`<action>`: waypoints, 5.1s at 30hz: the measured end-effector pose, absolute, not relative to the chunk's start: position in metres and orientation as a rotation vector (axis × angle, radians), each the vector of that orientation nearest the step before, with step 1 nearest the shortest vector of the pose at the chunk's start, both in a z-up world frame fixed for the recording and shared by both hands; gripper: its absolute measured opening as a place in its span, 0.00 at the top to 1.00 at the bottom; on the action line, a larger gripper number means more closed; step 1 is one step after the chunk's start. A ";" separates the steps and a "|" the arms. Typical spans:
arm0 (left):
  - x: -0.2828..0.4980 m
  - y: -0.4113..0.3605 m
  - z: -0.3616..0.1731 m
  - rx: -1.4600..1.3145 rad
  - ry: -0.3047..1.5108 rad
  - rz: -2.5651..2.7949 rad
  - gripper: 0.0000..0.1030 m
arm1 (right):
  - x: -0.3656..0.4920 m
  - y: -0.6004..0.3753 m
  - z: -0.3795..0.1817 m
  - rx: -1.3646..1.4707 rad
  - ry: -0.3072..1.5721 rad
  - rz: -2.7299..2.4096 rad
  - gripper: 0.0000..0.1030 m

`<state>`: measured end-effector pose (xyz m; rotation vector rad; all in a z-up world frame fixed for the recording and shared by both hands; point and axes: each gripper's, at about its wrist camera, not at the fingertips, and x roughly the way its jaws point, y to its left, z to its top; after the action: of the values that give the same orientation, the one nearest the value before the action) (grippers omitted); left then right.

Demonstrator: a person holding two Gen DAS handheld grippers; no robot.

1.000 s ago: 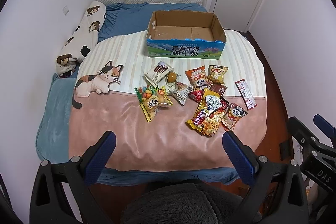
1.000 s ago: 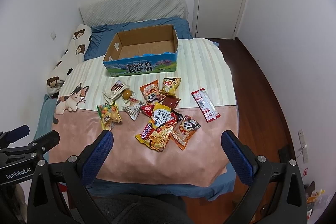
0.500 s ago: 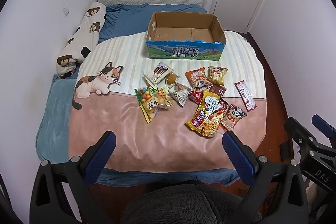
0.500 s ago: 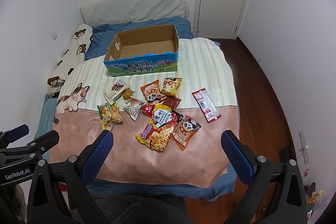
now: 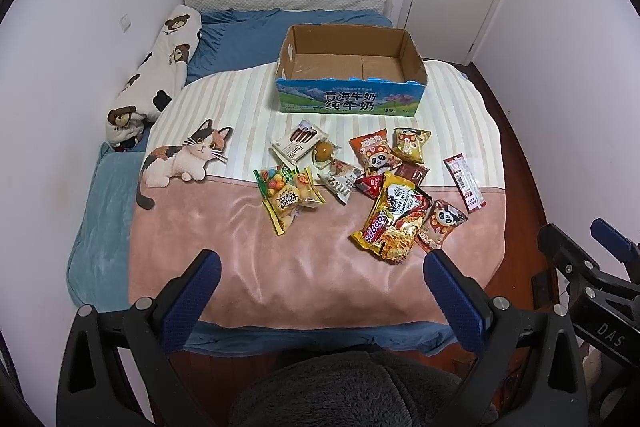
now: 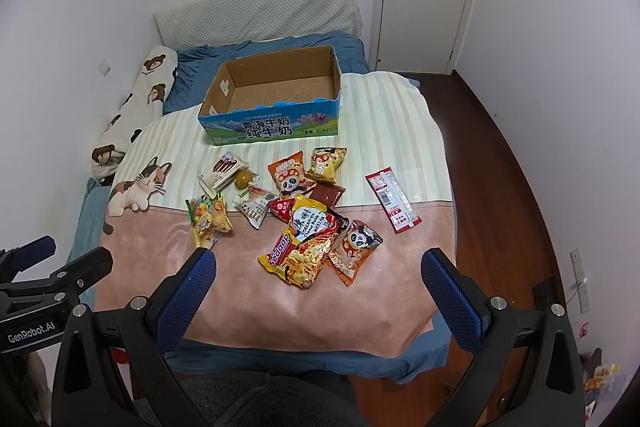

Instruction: Organize snacks

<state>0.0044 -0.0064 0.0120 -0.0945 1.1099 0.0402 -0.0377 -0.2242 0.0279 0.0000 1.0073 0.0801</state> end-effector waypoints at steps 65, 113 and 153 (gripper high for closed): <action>0.177 -0.142 -0.271 0.109 1.529 -0.238 0.00 | 0.079 -0.356 -0.259 0.442 1.431 -0.120 0.14; 0.164 -0.010 -0.199 -0.111 1.410 -0.145 0.19 | 0.122 -0.234 -0.268 0.324 1.413 0.098 0.60; 0.608 0.023 -0.253 -0.119 1.630 -0.051 0.14 | 0.574 -0.126 -0.276 0.066 1.484 0.328 0.05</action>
<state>0.6083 0.0229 -0.2528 -0.1186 1.6298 -0.0513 0.5736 -0.1260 -0.2758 0.0663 1.4836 0.3278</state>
